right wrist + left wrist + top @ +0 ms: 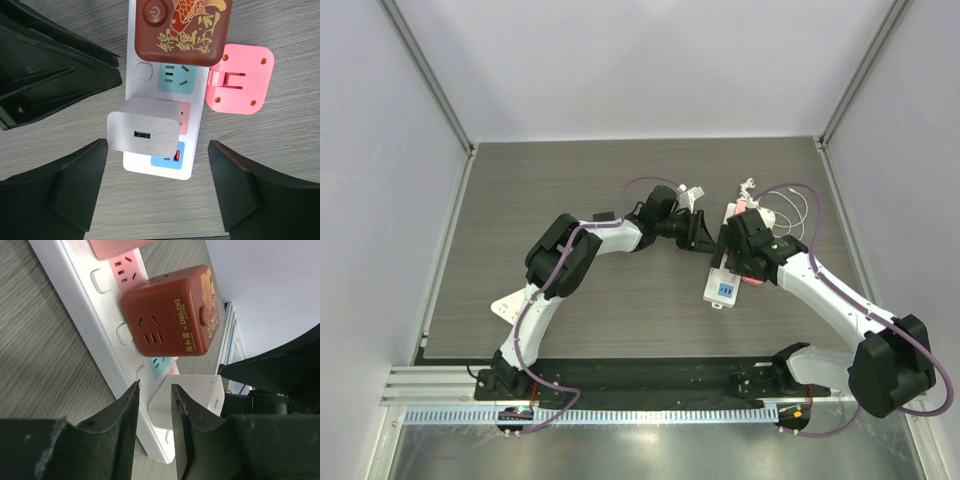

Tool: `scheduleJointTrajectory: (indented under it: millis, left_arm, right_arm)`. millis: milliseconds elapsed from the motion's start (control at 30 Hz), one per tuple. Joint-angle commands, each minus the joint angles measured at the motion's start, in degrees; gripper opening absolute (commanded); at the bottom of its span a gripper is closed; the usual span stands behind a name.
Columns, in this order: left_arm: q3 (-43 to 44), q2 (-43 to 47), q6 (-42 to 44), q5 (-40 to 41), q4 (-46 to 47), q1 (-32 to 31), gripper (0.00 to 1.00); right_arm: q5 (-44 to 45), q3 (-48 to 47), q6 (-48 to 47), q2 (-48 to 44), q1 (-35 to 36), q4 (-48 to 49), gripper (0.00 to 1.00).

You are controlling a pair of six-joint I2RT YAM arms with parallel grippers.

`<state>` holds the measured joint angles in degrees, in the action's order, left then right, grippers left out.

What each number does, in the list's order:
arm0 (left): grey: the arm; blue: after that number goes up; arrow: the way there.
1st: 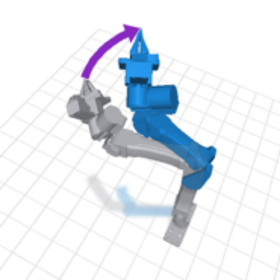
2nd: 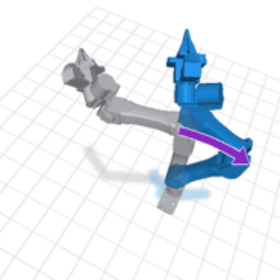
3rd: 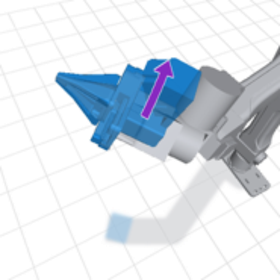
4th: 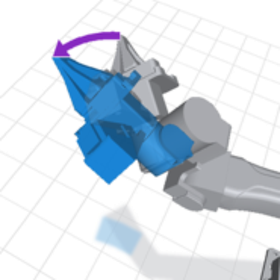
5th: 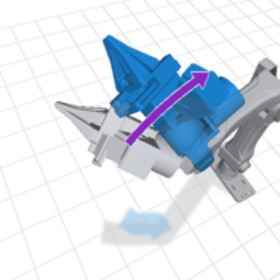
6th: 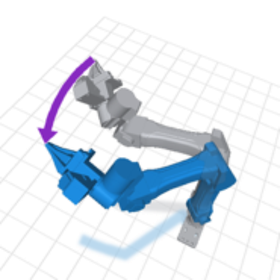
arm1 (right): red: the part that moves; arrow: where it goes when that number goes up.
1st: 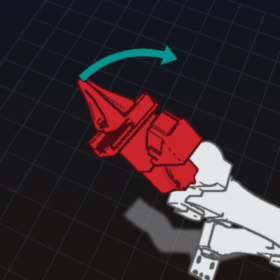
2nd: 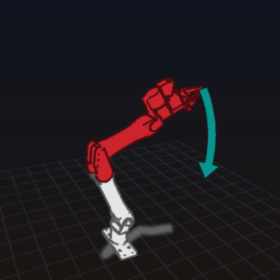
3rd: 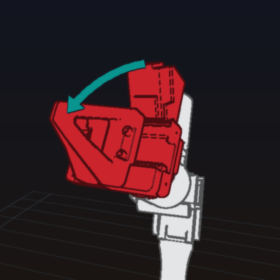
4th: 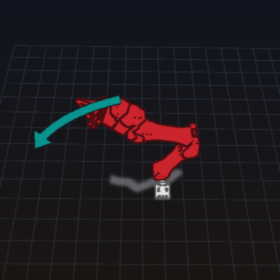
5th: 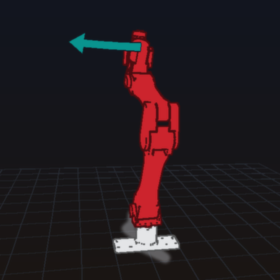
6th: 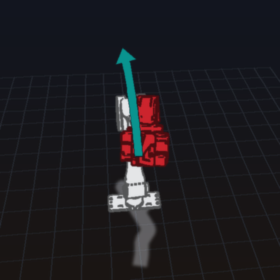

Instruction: Pull the plug off the socket

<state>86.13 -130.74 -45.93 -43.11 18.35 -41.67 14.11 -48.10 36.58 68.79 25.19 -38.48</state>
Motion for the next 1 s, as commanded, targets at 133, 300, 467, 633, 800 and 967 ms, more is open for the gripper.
scheduleJointTrajectory:
  millis: [133, 300, 467, 633, 800, 967]
  left_arm:
    - [1.94, -2.59, 0.32, -1.62, 0.28, -0.43, 0.31]
    - [3.96, -4.00, 0.49, -1.36, -1.30, -0.78, 0.30]
    - [5.28, -5.14, 0.41, -0.48, -2.09, -1.13, 0.31]
    - [6.59, -6.63, 0.67, 0.92, -3.67, -1.40, 0.31]
    - [5.81, -6.11, 3.21, 3.82, -7.27, -2.01, 0.29]
    - [0.71, -4.97, 1.81, 4.70, -2.45, -3.24, 0.28]
  right_arm:
    - [3.28, 2.22, 1.04, -2.87, 2.05, 3.58, 0.83]
    - [4.52, 2.13, 1.13, -3.93, 3.02, 3.94, 0.83]
    - [3.64, 1.69, 1.04, -1.65, 4.16, 5.08, 0.83]
    - [4.96, 1.69, 1.91, 1.78, 5.13, 6.49, 0.83]
    - [7.07, 1.78, 3.24, 2.40, 5.40, 6.22, 0.83]
    - [10.06, 2.22, 2.80, 2.13, 5.31, 6.05, 0.81]
